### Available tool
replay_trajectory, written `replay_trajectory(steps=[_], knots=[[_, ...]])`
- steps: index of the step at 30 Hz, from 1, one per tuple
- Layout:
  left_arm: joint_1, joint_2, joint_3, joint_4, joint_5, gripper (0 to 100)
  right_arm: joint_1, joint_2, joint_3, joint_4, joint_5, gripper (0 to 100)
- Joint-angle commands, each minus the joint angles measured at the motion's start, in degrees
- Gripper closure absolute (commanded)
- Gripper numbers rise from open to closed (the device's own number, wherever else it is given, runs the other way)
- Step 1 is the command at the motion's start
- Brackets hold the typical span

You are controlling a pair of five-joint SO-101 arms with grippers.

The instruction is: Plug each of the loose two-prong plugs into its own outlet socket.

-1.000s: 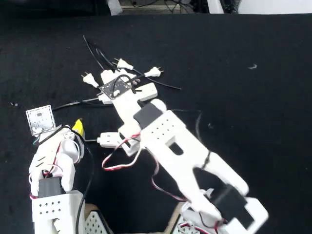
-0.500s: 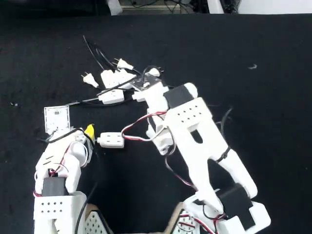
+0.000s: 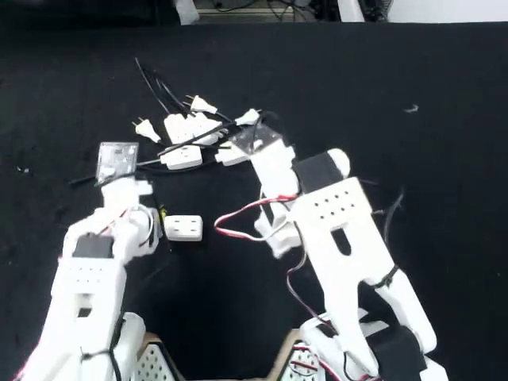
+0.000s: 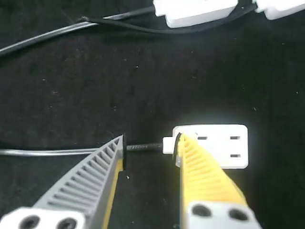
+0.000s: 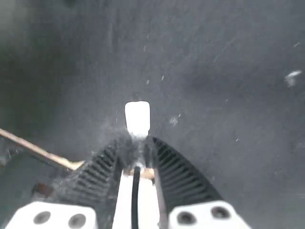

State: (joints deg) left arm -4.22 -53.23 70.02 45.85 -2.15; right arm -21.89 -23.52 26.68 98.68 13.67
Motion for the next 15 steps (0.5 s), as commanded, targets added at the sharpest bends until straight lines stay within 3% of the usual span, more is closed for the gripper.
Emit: replay_trajectory(steps=[1, 6, 15], knots=[[0.22, 9.32, -6.11, -4.57, -0.18, 81, 1.05, -2.77, 2.33, -0.79, 2.11, 98.8], [-1.36, 16.26, -6.81, -8.35, -0.35, 81, 1.05, -2.77, 3.3, -1.49, 2.2, 98.8], [-0.75, 17.49, -7.16, -6.77, -0.62, 81, 1.05, -2.77, 3.3, -1.14, 2.29, 98.8]])
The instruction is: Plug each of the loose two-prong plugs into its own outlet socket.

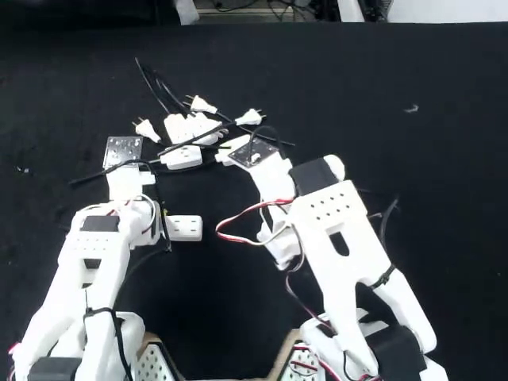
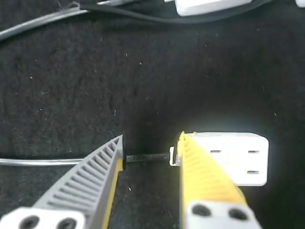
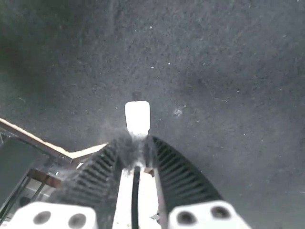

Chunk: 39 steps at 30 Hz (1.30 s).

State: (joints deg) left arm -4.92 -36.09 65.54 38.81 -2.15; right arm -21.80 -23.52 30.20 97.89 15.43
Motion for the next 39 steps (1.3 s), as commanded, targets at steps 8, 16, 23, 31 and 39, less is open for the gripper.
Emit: replay_trajectory(steps=[8, 16, 23, 31, 39], knots=[[12.09, -0.09, -2.07, 6.15, -0.62, 81, 0.97, -2.77, -0.22, -0.7, 0.62, 98.8], [16.13, -1.41, -2.95, 7.91, -0.62, 81, 0.97, -2.77, -0.22, -0.7, 0.53, 98.8], [5.05, -16.0, -4.35, 15.47, -0.53, 81, 1.05, -2.77, -0.22, -0.7, 0.62, 98.8], [4.79, -16.26, 6.81, -0.88, -0.26, 81, 1.14, -2.86, -0.13, -0.18, 0.62, 98.8], [19.21, -3.25, 3.38, -2.37, -0.62, 81, 12.13, -10.77, -2.24, 2.81, 6.95, 98.8]])
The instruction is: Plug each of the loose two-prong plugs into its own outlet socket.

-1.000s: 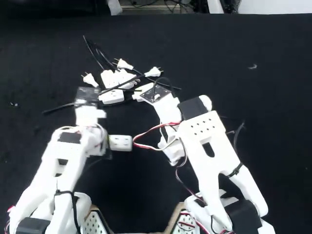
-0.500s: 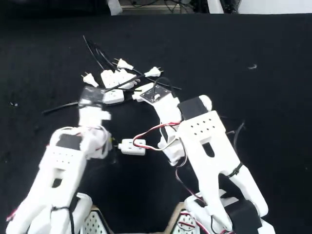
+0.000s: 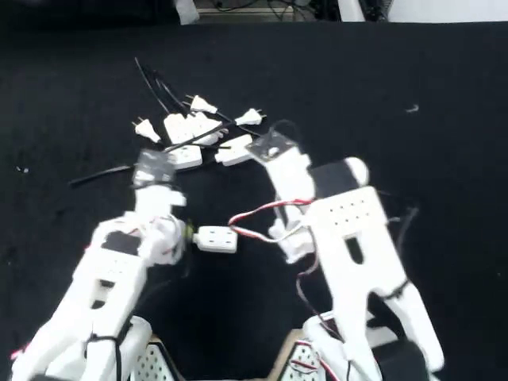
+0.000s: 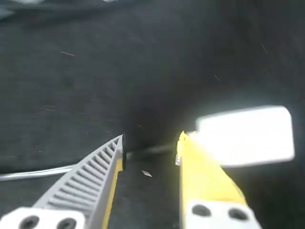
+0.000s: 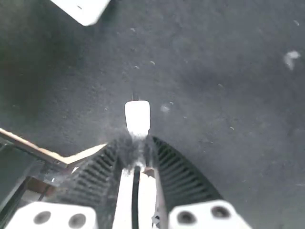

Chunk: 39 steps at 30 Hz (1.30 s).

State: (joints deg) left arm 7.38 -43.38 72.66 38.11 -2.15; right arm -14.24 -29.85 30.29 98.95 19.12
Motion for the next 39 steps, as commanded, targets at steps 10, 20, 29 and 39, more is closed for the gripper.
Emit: replay_trajectory(steps=[10, 20, 29, 39], knots=[[18.42, 4.48, -3.91, -2.02, -0.26, 81, 13.98, -5.93, 1.8, 1.41, 10.64, 98.8], [20.97, 4.31, -4.97, 0.79, -0.26, 81, 13.71, -4.53, 5.41, -4.57, 7.56, 98.8], [11.3, -11.08, -3.74, 3.87, -0.18, 81, 13.98, 2.51, 1.71, -5.36, 7.3, 98.8], [10.77, -11.16, 8.57, -15.21, 2.81, 81, 14.07, 2.68, 1.63, -1.85, 7.74, 98.8]])
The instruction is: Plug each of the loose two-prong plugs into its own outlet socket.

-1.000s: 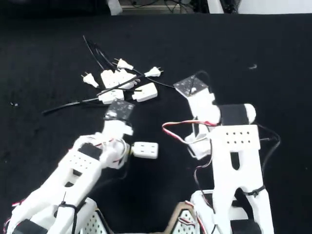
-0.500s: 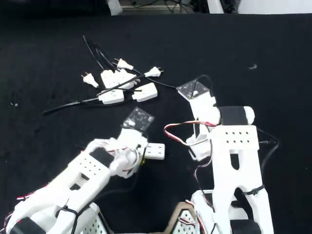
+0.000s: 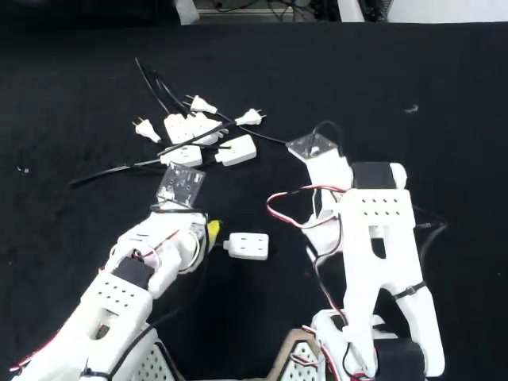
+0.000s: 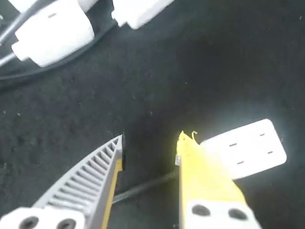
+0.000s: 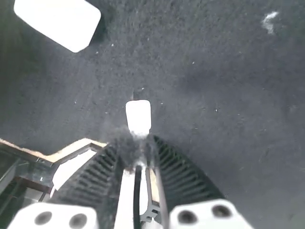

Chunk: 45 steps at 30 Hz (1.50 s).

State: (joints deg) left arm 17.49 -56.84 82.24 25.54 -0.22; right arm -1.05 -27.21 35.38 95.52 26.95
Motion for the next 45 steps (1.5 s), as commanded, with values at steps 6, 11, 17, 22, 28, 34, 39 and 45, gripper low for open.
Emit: replay_trajectory(steps=[6, 11, 17, 22, 28, 34, 39, 45], knots=[[3.82, 15.38, -5.93, -3.08, 0.97, 81, 0.88, 0.04, -3.47, 2.02, -0.18, 98.8], [8.75, 24.35, -9.89, -3.08, 0.97, 80, 0.88, 0.04, -3.12, 1.93, -0.26, 98.8], [12.0, 23.3, -9.54, -2.46, 0.79, 80, 0.62, 0.04, -3.12, 1.67, -0.26, 98.8], [12.09, 13.98, -6.11, -0.53, 0.7, 80, 0.53, 0.04, -3.12, 0.88, 0.0, 98.8], [11.03, -3.87, -2.68, 7.21, 0.62, 80, 0.44, 0.4, -3.21, -0.44, -0.44, 98.8], [-4.88, -20.04, 2.59, 8.0, 0.88, 81, -0.09, 0.57, -3.74, 1.67, -5.01, 98.7], [-16.22, -30.77, 7.52, 8.09, 1.05, 81, -7.82, 0.66, -5.58, 5.27, -10.81, 98.7], [-16.57, -39.21, 12.18, 8.18, 1.05, 81, -12.75, 8.31, -9.63, 5.27, -14.77, 98.7]])
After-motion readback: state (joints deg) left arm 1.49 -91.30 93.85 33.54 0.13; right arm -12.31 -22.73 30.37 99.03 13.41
